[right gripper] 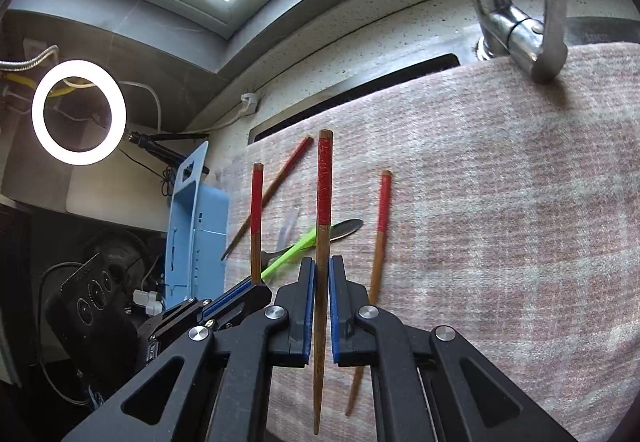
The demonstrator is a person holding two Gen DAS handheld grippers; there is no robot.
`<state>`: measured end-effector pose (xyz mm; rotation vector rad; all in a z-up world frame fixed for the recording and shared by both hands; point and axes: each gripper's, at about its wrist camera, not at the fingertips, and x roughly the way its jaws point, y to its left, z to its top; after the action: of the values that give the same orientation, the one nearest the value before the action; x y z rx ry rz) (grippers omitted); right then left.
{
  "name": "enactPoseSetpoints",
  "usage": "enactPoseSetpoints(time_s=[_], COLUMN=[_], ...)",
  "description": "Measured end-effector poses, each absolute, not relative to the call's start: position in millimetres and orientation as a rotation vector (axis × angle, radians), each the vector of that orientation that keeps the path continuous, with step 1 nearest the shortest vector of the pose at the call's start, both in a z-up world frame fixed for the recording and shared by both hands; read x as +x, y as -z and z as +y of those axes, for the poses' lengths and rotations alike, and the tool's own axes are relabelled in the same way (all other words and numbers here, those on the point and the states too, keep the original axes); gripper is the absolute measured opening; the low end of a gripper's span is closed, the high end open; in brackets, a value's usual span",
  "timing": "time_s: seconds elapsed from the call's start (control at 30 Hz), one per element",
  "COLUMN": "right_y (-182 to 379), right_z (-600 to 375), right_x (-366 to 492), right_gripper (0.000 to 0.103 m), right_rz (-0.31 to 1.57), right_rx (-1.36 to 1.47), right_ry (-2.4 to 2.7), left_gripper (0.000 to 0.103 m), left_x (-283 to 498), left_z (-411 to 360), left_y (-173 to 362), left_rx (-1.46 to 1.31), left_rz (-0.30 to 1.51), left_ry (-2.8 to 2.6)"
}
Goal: Organize utensils
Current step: 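Carry the chopstick into the blue basket and open the right tool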
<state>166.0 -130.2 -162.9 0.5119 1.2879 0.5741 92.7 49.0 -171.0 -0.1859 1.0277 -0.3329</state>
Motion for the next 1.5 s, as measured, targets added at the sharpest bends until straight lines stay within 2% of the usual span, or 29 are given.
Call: enactPoseSetpoints(time_s=[0.27, 0.7, 1.23, 1.37, 1.43, 1.5], right_y=[140.1, 132.0, 163.8, 163.4, 162.7, 160.9], right_z=[-60.1, 72.5, 153.0, 161.2, 164.4, 162.6], right_x=[169.4, 165.0, 165.3, 165.2, 165.3, 165.5], right_gripper=[0.006, 0.006, 0.007, 0.01, 0.012, 0.022], right_rz=[1.271, 1.282, 1.328, 1.319, 1.323, 1.312], right_rx=[0.464, 0.41, 0.311, 0.272, 0.261, 0.258], right_ry=[-0.696, -0.841, -0.837, -0.83, -0.833, -0.832], left_gripper=[0.005, 0.005, 0.005, 0.006, 0.013, 0.016], left_x=[74.7, 50.0, 53.9, 57.1, 58.2, 57.7], left_z=[110.4, 226.7, 275.7, 279.6, 280.2, 280.0], left_y=[151.2, 154.4, 169.5, 172.7, 174.2, 173.9], left_rx=[-0.217, -0.328, -0.342, -0.351, -0.353, -0.354], left_rz=[0.97, 0.944, 0.959, 0.966, 0.974, 0.971], left_ry=[0.214, 0.03, -0.024, -0.027, -0.033, -0.04])
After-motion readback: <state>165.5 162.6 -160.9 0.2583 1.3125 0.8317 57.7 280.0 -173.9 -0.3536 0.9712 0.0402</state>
